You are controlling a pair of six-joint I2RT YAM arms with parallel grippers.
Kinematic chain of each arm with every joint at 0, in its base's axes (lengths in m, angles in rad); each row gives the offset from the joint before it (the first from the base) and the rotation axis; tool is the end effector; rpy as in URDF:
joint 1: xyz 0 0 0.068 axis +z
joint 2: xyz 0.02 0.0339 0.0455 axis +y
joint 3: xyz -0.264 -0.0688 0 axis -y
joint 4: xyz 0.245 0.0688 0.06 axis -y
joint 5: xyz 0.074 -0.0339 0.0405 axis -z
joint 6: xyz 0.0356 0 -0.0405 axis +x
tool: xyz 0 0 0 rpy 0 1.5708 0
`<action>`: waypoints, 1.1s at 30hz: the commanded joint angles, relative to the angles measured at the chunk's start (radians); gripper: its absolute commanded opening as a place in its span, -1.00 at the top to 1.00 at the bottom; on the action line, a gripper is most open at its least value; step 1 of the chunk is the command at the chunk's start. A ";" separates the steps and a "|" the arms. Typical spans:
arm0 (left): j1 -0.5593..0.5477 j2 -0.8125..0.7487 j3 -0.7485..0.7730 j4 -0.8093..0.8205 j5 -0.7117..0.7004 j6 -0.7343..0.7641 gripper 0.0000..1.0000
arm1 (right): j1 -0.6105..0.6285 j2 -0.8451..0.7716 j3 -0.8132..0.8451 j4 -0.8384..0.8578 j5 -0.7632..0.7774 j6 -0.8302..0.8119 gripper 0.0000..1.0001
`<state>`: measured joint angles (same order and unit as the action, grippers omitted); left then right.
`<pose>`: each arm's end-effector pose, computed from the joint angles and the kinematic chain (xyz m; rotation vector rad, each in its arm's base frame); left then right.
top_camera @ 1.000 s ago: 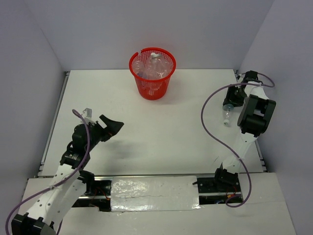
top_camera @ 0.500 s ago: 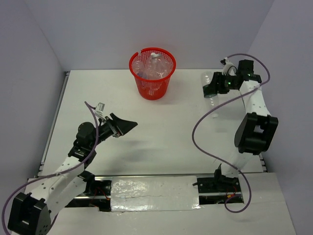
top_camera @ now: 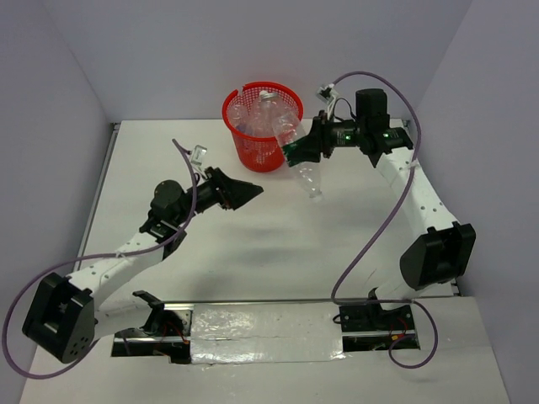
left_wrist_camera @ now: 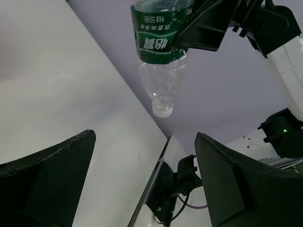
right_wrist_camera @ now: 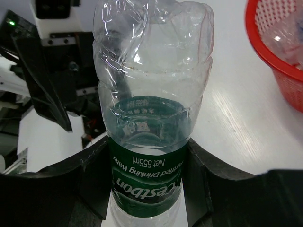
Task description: Put the plastic bottles in the bin
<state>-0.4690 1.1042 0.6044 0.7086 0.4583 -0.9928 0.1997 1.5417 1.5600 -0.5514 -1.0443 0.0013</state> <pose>0.2147 -0.1264 0.3065 0.0288 1.5647 -1.5001 0.3225 0.0967 0.3952 -0.8172 1.8464 1.2081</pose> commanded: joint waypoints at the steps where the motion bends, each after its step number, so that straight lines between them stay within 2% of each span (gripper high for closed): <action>1: -0.040 0.060 0.063 0.146 0.019 0.020 -0.99 | 0.056 -0.017 0.035 0.180 -0.049 0.163 0.59; 5: -0.083 0.149 0.096 0.199 0.014 -0.001 -0.99 | 0.115 -0.023 0.015 0.316 -0.049 0.288 0.59; 11: -0.114 0.227 0.136 0.290 0.023 -0.043 -0.99 | 0.142 -0.044 -0.047 0.424 -0.057 0.377 0.59; 17: -0.128 0.281 0.146 0.425 0.042 -0.118 -0.99 | 0.159 -0.089 -0.136 0.493 -0.056 0.407 0.58; 25: -0.138 0.321 0.167 0.445 0.043 -0.151 -0.99 | 0.176 -0.127 -0.207 0.573 -0.057 0.456 0.55; 31: -0.154 0.358 0.181 0.486 0.042 -0.185 -0.91 | 0.201 -0.129 -0.230 0.613 -0.049 0.482 0.51; 33: -0.157 0.362 0.181 0.493 0.042 -0.191 -0.82 | 0.207 -0.127 -0.232 0.623 -0.049 0.486 0.49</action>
<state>-0.6186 1.4586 0.7490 1.1110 0.4896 -1.1660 0.3851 1.4601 1.3331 -0.0013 -1.0805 0.4587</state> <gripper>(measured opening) 0.922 0.580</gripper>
